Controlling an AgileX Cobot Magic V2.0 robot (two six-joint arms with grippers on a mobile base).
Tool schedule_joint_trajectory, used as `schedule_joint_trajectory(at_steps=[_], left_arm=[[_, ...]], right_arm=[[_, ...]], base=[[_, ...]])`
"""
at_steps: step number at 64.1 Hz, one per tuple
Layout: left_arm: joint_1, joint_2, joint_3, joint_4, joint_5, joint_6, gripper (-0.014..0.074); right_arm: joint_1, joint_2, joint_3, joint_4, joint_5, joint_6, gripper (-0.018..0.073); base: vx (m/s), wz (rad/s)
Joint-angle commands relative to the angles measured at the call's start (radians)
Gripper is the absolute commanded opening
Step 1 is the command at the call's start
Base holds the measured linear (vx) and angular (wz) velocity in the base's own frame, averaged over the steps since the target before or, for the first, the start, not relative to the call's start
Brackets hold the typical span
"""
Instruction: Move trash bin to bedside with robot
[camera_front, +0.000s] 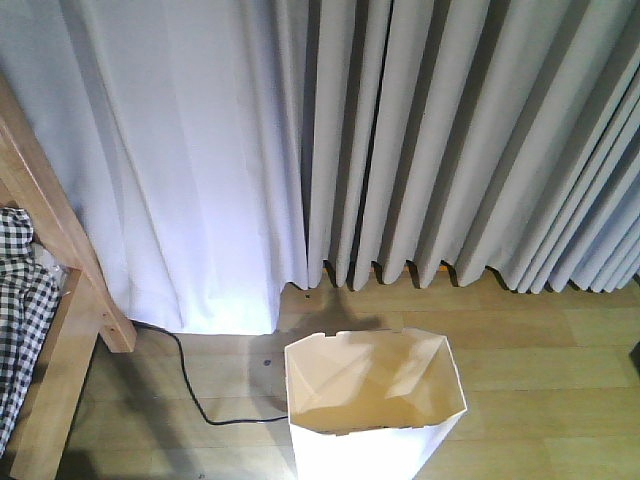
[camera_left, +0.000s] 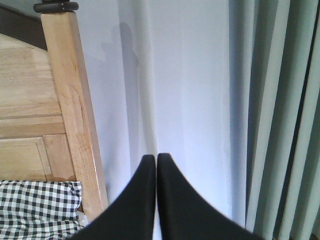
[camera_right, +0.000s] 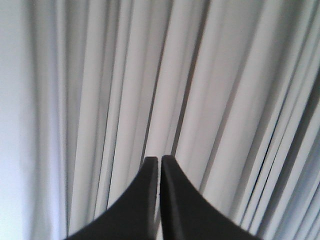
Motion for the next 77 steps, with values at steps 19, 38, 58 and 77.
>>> schedule_joint_trajectory(at_steps=[19,38,58,77], left_arm=[[0.000,-0.005,-0.021,-0.005,-0.072,-0.004,-0.0006],[0.000,-0.005,-0.021,-0.005,-0.072,-0.004,-0.0006],[0.000,-0.005,-0.021,-0.005,-0.072,-0.004,-0.0006],[0.000,-0.005,-0.021,-0.005,-0.072,-0.004,-0.0006]], right_arm=[[-0.002,-0.057,0.082,-0.910,-0.139,1.080,-0.0009],[0.141,-0.292,0.251,-0.984,-0.157,1.140,-0.0009],[0.141,-0.304,0.264,-0.984,-0.115,1.146,-0.0009],[0.141,-0.304,0.264,-0.984,-0.112,1.132,-0.0009]], base=[[0.00,0.00],[0.00,0.00],[0.00,0.00],[0.00,0.00]])
